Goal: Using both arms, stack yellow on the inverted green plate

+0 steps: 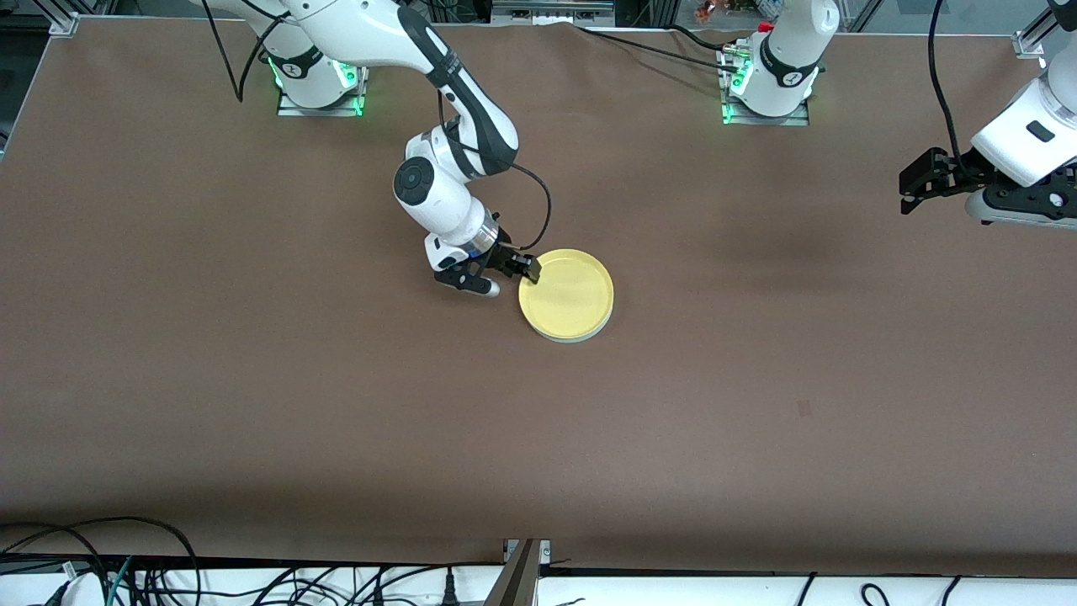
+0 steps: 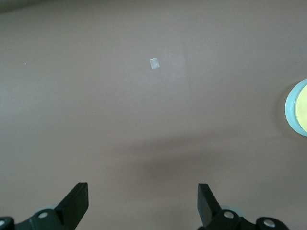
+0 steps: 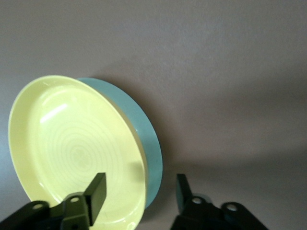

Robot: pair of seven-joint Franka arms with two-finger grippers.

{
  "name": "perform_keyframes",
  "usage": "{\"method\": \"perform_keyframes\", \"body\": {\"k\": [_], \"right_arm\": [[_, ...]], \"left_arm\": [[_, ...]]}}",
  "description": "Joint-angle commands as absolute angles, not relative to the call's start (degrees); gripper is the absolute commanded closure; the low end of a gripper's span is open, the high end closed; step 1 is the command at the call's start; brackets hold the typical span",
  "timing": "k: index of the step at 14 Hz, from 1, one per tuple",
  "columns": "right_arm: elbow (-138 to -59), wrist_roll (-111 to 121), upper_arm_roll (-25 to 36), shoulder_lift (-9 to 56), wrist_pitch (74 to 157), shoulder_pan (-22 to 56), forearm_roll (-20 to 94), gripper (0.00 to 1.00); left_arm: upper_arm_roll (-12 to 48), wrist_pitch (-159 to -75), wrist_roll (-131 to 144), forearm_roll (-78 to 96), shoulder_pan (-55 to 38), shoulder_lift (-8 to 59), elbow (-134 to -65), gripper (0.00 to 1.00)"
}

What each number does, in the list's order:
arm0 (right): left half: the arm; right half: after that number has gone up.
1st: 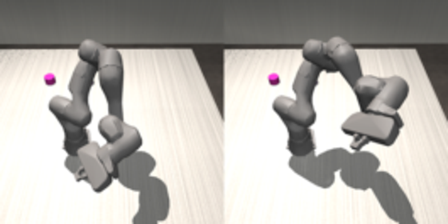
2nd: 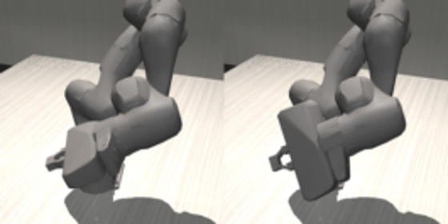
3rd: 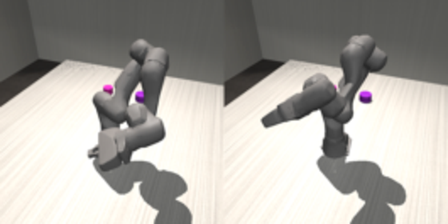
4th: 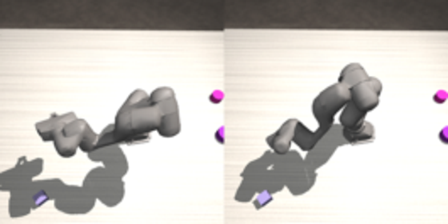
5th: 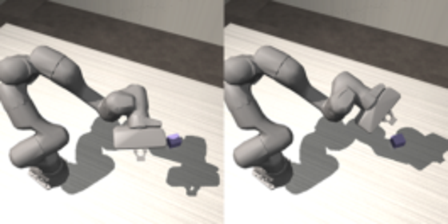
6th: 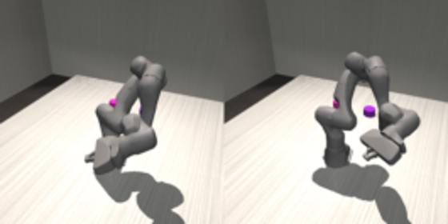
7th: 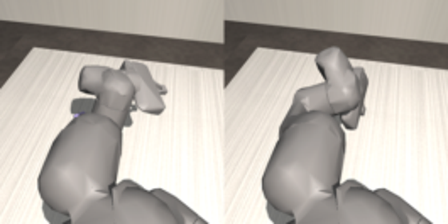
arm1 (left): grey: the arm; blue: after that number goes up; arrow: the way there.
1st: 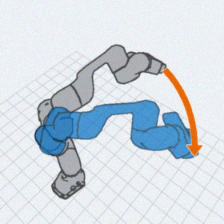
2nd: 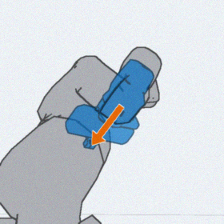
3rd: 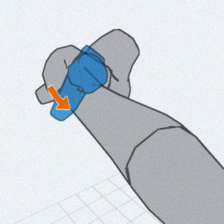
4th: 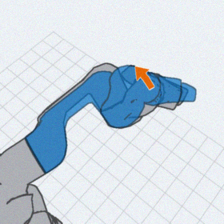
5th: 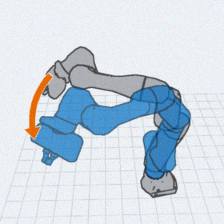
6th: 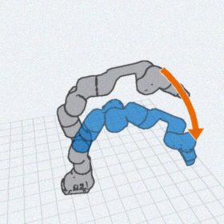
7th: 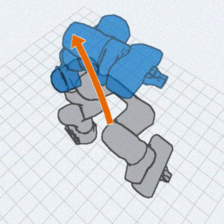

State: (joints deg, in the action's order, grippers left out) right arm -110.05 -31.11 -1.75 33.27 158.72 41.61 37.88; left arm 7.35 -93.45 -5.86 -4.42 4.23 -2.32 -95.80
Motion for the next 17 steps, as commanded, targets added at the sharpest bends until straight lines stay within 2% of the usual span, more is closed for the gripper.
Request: {"method": "perform_keyframes", "body": {"k": [1, 3, 5, 9, 14, 17], "right_arm": [[-110.0, -30.8, 2.8, 28.1, 149.9, 41.7, 39.1, 0.01], [-109.9, -30.8, 6.9, 23.5, 140.8, 41.7, 38.0, 0.01], [-109.6, -30.5, 11.3, 20.1, 135.7, 41.7, 35.9, 0.01], [-107.7, -30.3, 20.8, 13.4, 124.6, 41.7, 24.1, 0.01], [-93.5, -27.6, 31.1, 12.6, 103.0, 41.7, 14.8, 0.01], [-88.6, -24.2, 35.6, 12.4, 96.1, 41.7, 14.6, 0.00]], "left_arm": [[7.6, -92.8, -5.5, -4.2, 4.5, -1.8, -94.6, 0.00], [7.6, -92.8, -5.6, -4.2, 4.5, -1.8, -94.6, 0.00], [7.6, -92.8, -5.6, -4.2, 4.5, -1.7, -94.3, 0.00], [7.6, -92.8, -5.7, -4.2, 4.6, -1.2, -94.0, 0.00], [7.6, -92.8, -6.2, -1.3, 6.5, -1.1, -94.0, 0.00], [7.6, -92.8, -6.2, -1.3, 6.5, -1.1, -94.0, 0.00]]}}
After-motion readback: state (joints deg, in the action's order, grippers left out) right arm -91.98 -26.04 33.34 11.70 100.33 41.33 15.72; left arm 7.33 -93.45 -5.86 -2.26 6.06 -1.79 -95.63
